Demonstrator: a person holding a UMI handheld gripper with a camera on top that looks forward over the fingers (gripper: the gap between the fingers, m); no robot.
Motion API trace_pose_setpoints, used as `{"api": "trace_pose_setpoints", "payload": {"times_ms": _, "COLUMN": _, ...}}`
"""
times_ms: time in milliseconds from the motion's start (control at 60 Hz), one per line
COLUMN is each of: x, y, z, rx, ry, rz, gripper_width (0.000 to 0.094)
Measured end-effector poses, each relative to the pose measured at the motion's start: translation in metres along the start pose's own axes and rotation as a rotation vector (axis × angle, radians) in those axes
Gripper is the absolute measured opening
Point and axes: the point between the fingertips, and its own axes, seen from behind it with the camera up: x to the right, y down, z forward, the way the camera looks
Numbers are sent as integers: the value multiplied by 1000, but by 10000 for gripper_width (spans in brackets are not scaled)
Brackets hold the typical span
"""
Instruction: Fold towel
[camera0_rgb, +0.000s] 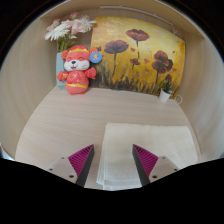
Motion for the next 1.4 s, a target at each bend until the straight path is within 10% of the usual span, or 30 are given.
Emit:
{"api": "trace_pose_setpoints", "payload": {"times_ms": 217, "x": 13, "y": 1, "z": 21, "rx": 12, "ry": 52, "rz": -24, "gripper_width": 180}}
{"api": "trace_pose_setpoints", "payload": {"times_ms": 383, "x": 16, "y": 3, "z": 21, "rx": -23, "ry": 30, "rz": -82, "gripper_width": 78}}
{"api": "trace_pose_setpoints", "payload": {"times_ms": 817, "x": 166, "y": -76, "z": -60, "rx": 68, "ry": 24, "rz": -140, "gripper_width": 93}}
{"api": "trace_pose_setpoints", "payload": {"times_ms": 1067, "x": 278, "y": 3, "z": -38, "rx": -79, "ry": 128, "rz": -55, "gripper_width": 563}}
{"api": "trace_pose_setpoints", "payload": {"times_ms": 1400, "x": 240, "y": -25, "z": -90, "rx": 41, "ry": 74, "rz": -3, "gripper_width": 697}}
